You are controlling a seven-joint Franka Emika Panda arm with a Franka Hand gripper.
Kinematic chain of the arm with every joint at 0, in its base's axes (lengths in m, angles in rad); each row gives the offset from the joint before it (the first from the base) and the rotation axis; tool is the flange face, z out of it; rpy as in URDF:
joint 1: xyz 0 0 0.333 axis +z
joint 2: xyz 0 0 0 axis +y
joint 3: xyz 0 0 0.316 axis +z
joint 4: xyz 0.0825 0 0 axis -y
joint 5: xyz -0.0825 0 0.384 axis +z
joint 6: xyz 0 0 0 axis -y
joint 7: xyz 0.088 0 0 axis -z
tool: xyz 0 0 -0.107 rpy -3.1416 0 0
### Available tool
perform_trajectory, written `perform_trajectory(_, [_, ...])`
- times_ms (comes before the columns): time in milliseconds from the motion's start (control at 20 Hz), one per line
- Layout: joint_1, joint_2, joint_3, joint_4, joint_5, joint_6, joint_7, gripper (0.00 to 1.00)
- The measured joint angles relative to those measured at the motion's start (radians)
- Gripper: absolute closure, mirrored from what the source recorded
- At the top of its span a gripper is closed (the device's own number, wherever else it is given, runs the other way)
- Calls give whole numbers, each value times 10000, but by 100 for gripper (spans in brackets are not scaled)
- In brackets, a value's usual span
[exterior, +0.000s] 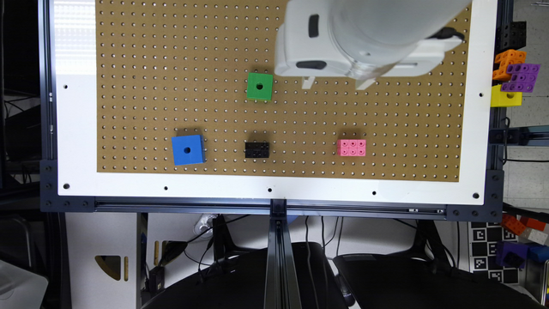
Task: Pick up pink block.
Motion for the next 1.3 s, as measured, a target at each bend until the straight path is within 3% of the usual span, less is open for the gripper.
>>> perform_trajectory(200, [190,1141,211,1253,-13,-29,376,0])
perform_trajectory(350, [205,1731,243,1901,-13,-101,401,0])
perform_trajectory(450, [204,1846,243,2058,-13,-167,401,0])
perform_trajectory(650, [205,1862,247,2074,-12,-210,401,0])
perform_trajectory(850, [213,2339,256,2087,-12,112,402,0])
perform_trajectory(1100, [275,2847,259,2629,-12,180,423,0])
perform_trajectory(1300, [301,3005,261,2841,-12,180,447,0])
